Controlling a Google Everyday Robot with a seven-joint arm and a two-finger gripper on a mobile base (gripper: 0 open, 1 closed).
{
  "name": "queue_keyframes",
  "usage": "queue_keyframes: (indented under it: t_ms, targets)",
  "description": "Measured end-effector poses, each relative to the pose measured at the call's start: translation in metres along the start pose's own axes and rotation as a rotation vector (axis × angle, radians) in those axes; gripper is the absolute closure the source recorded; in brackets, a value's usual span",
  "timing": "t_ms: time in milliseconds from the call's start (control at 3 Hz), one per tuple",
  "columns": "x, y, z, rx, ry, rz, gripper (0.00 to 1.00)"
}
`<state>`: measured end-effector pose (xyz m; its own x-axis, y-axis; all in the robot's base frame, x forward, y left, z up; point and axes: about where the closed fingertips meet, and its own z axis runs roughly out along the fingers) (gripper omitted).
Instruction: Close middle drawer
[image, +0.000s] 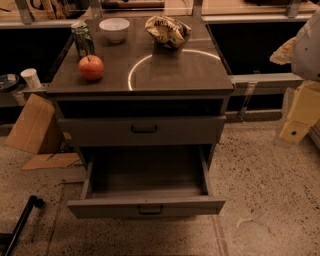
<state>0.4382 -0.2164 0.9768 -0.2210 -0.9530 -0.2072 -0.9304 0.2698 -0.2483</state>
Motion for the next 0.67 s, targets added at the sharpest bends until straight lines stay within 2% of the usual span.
queue_keyframes:
  t_ms: [333,667]
  targets:
    - [-0.003,0.001,0.000,0.010,0.007,-0.002,0.00]
    - [-0.030,0.026,0.036,-0.043,-0.026,-0.043,0.00]
